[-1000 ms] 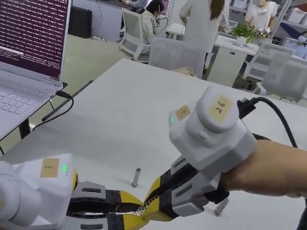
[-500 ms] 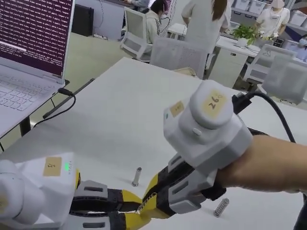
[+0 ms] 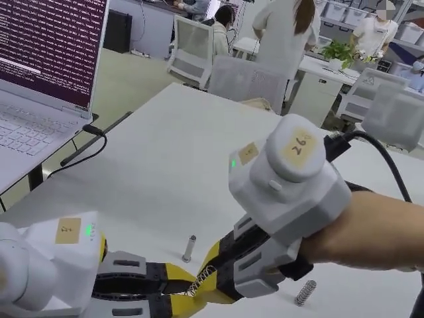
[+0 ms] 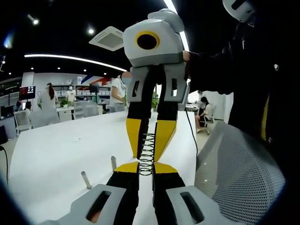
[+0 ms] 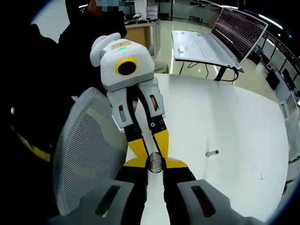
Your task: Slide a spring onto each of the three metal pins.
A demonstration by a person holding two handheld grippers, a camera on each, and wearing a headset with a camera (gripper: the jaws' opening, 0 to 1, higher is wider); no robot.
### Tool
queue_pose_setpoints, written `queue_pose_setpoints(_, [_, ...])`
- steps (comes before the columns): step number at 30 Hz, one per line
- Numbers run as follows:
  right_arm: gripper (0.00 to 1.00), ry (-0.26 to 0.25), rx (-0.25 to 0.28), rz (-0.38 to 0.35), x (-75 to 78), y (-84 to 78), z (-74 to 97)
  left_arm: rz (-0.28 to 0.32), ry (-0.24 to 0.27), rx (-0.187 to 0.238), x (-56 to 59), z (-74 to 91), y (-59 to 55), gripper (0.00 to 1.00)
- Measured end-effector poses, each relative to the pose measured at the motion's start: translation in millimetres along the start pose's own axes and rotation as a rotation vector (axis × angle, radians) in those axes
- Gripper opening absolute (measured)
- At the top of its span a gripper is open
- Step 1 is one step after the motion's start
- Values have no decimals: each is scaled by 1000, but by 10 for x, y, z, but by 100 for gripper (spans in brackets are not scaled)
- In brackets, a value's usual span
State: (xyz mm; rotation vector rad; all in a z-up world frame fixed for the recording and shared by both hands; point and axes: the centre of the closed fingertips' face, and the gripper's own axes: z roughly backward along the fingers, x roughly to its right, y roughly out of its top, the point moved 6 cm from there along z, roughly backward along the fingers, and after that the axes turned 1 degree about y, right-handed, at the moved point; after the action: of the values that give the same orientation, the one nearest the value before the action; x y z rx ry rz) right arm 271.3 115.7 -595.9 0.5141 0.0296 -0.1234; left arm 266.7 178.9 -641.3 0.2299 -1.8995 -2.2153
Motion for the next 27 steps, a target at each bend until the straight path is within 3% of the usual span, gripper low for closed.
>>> queue_pose_setpoints(18, [8, -10, -51, -2, -27, 19, 14, -16, -7, -4, 32, 9, -2, 4])
queue_pose_setpoints(27, [8, -26, -75, -8, -18, 23, 8, 12, -5, -1, 48, 35, -50, 18])
